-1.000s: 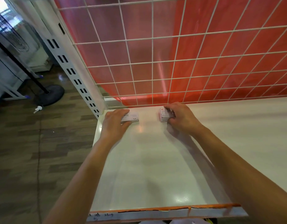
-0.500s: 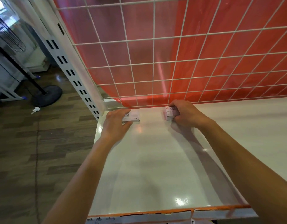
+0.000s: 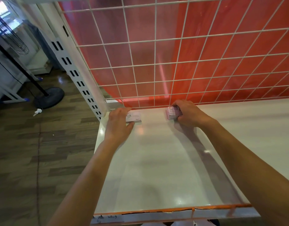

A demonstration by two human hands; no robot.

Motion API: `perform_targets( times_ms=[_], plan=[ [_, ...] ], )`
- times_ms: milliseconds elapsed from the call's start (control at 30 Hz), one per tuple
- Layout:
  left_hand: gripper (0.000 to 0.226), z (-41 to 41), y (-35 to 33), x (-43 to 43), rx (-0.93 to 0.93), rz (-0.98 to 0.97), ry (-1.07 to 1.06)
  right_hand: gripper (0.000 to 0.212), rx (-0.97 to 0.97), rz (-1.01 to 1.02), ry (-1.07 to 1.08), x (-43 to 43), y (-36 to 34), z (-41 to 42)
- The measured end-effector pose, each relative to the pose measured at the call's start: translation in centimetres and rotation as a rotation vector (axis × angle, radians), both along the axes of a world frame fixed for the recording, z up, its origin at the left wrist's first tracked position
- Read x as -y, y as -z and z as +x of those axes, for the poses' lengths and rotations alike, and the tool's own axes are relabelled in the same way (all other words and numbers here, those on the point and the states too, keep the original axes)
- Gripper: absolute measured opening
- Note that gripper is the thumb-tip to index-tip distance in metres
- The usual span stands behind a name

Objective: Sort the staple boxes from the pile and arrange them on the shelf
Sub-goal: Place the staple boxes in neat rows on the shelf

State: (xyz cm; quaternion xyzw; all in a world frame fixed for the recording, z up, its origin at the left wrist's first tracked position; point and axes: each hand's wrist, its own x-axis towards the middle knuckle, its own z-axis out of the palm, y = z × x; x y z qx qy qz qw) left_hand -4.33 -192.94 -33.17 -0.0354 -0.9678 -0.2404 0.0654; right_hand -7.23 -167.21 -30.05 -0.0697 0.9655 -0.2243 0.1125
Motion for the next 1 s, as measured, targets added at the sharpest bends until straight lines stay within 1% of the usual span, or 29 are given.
perform_targets(
  times_ms=[167,333,500,700,800,1000],
  plan=[
    [0.048,1.1,-0.3,-1.4,-0.080,-0.023,0.016,0.059,0.019,-0.003,0.031,0.1,-0.1,0.4],
    [0.047,2.0,-0.7,-3.9,-0.131,-0.003,0.091,0.066,-0.124,-0.004,0.080,-0.6,-0.1,2.3],
    [0.046,2.8,-1.3,-8.1,-0.158,0.015,0.171,0.065,-0.181,0.032,0.109,-2.4,0.6,4.8],
    [0.047,4.0,-2.5,-14.7,-0.182,0.024,0.296,0.070,-0.197,0.115,0.125,-7.3,0.7,8.3],
    [0.052,4.8,-3.2,-18.6,-0.143,-0.033,0.372,0.069,-0.186,0.122,0.171,-10.4,0.3,10.0],
    [0.057,6.5,-3.6,-27.2,-0.089,-0.146,0.454,0.067,-0.172,0.165,0.230,-18.0,0.0,12.9]
  ],
)
